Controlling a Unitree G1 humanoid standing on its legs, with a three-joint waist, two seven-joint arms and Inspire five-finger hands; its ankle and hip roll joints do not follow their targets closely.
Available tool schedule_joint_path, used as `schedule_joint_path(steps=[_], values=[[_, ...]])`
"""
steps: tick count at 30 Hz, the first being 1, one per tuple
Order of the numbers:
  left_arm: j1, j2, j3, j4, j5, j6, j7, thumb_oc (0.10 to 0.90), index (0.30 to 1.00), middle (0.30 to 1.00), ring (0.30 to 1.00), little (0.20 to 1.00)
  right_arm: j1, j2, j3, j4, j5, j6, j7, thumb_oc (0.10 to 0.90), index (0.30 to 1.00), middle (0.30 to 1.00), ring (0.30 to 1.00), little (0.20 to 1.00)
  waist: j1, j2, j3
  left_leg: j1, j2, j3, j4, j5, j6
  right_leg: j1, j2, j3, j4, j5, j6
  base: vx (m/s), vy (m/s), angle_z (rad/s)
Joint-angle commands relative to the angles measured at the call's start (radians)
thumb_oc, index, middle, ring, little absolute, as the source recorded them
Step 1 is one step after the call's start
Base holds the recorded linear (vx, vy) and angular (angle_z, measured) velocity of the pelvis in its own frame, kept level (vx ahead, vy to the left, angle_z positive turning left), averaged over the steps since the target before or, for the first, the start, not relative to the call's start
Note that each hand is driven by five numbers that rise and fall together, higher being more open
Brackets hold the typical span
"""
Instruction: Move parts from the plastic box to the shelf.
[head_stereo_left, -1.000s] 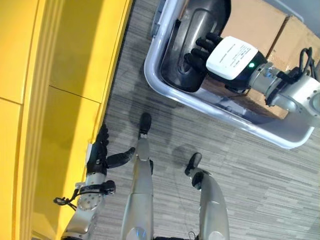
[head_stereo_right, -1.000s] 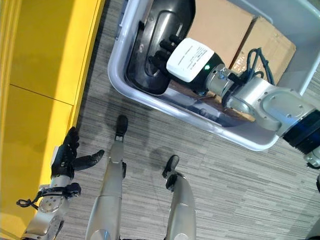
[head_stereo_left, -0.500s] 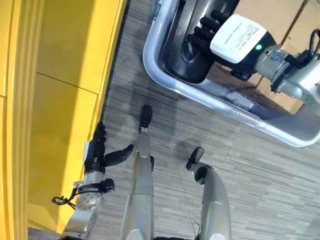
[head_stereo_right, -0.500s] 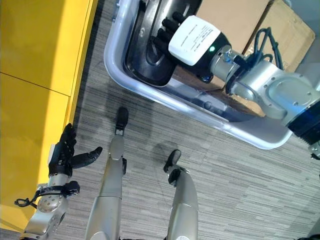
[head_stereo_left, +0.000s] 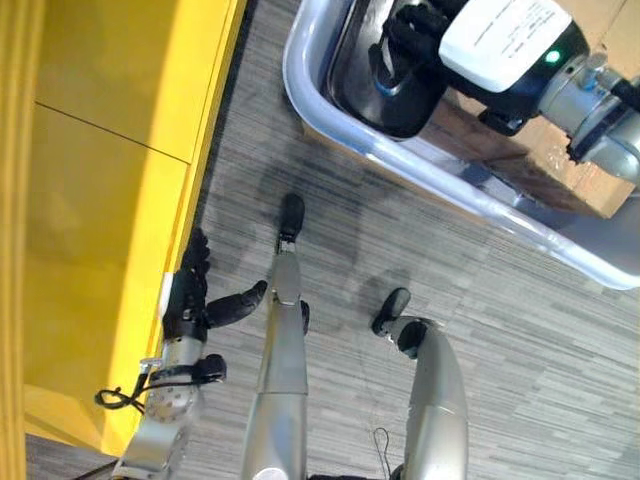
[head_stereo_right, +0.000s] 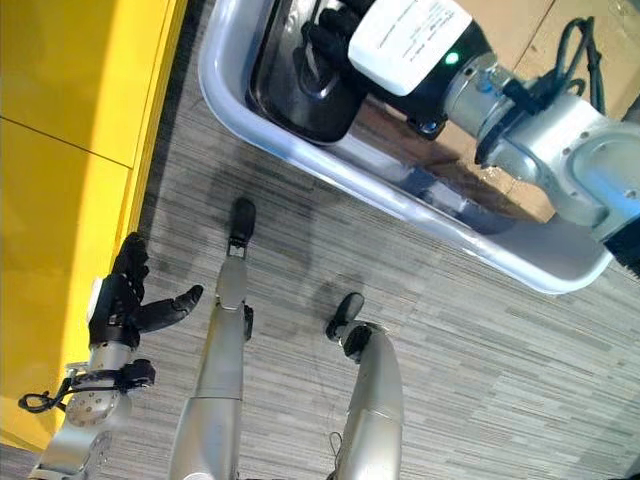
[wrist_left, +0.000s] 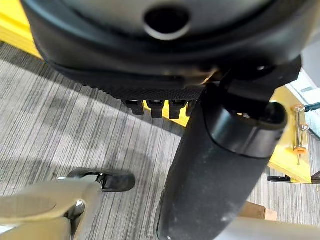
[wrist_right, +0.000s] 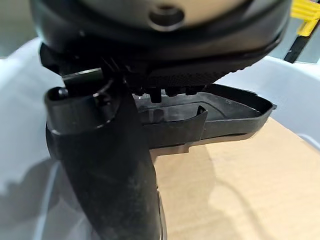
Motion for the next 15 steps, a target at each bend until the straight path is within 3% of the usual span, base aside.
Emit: schedule_joint_path(steps=[1,15], values=[[0.021,0.001,0.051,-0.043,-0.034,-0.075,0.019,0.900,1.000,1.000,1.000,1.000,-0.006,0.011,0.072,0.239,-0.012,0.080,-0.024,0.412,0.316,0.316,0.316,0.316,0.042,0.040,-0.007,-0.038,0.025,-0.040,0.312,-0.248,0.019,0.039,-0.028,0.068,-0.219,0.162,0.077,0.02,0.007,0.16],[-0.001,0.000,0.033,-0.037,-0.056,-0.080,0.013,0.900,1.000,1.000,1.000,1.000,0.131,0.034,0.016,0.280,-0.063,0.080,-0.031,0.400,0.300,0.300,0.300,0.300,0.037,0.057,-0.007,-0.049,0.033,-0.026,0.338,-0.253,0.010,0.014,-0.039,0.070,-0.186,0.148,0.079,0.00,-0.001,0.09]])
